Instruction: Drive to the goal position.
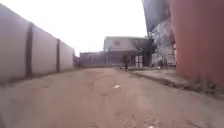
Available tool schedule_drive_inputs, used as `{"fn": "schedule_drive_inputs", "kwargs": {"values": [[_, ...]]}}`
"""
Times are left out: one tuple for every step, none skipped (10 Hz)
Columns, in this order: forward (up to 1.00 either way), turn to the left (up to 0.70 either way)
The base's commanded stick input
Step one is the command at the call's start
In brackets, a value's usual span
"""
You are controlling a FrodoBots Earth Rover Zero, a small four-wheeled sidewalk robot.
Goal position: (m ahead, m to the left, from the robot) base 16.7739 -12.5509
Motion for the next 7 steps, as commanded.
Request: {"fn": "schedule_drive_inputs", "kwargs": {"values": [[1.00,-0.24],[1.00,-0.09],[1.00,0.00],[1.00,0.00],[1.00,0.00],[1.00,0.00],[1.00,0.00]]}}
